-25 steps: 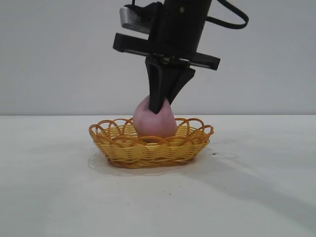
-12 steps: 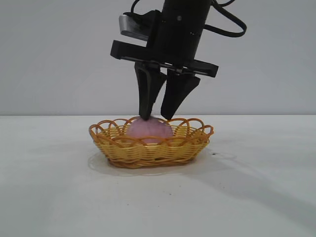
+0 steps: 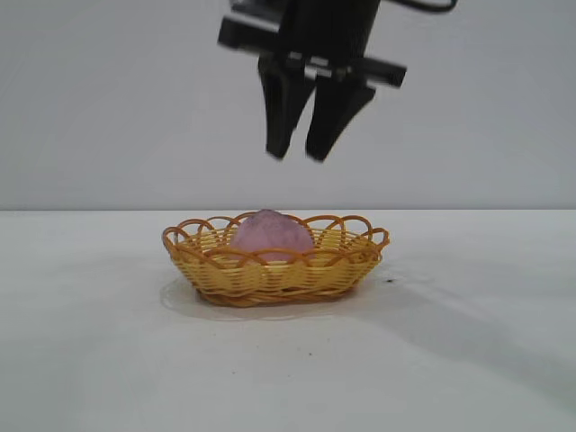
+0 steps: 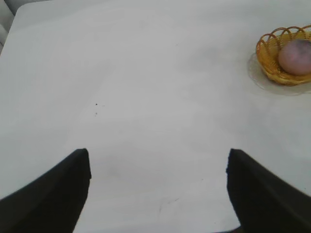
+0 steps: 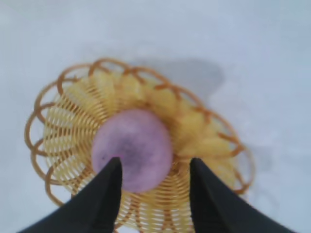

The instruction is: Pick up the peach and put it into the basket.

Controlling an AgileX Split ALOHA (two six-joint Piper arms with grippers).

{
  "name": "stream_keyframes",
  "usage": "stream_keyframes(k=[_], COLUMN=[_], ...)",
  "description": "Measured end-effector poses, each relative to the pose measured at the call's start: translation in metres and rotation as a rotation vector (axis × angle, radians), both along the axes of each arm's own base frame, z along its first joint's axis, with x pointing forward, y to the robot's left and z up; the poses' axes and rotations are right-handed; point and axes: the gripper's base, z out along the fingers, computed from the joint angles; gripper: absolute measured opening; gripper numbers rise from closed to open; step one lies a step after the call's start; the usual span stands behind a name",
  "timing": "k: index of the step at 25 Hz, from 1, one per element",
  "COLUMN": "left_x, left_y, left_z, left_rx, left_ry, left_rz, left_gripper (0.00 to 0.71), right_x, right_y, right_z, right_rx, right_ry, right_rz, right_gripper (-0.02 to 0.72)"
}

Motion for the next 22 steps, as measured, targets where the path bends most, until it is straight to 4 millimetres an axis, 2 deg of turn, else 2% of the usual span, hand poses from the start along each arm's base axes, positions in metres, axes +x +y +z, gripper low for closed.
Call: stream_keyframes(k=[4,8,9,10,13,17,22], left_x=[0.000,0.000,0.000,0.000,0.000,0.000,0.000], left_y=[0.000,0.000,0.000,0.000,0.000,0.000,0.000], left_z=[0.000,0.000,0.000,0.000,0.000,0.000,0.000], left_rx=[0.000,0.000,0.000,0.000,0.000,0.000,0.000], left_ry=[0.000,0.000,0.000,0.000,0.000,0.000,0.000], left_rz=[0.000,0.000,0.000,0.000,0.000,0.000,0.000], left_gripper=[0.515,0.515,0.515,0.515,0.515,0.515,0.515], right_x=[0.026,0.048,0.053,0.058,0.068,0.076,0.076], right_y=[-0.030,-0.069,-0.081,-0.094,-0.133,-0.185,-0.234], right_z=[0.026,0.035,0.035,0.035,0.034,0.033,0.032], right_rx=[-0.037,-0.056,-0.060,-0.067,-0.084,-0.095,-0.108], right_ry=[-0.068,-0.093,-0.089,-0.085,-0.055,-0.024,0.039], right_rz=[-0.056,-0.149,-0.178,-0.208,-0.302,-0.445,-0.573], right_gripper=[0.452,0.452,0.452,0.493,0.477,0.477,0.477])
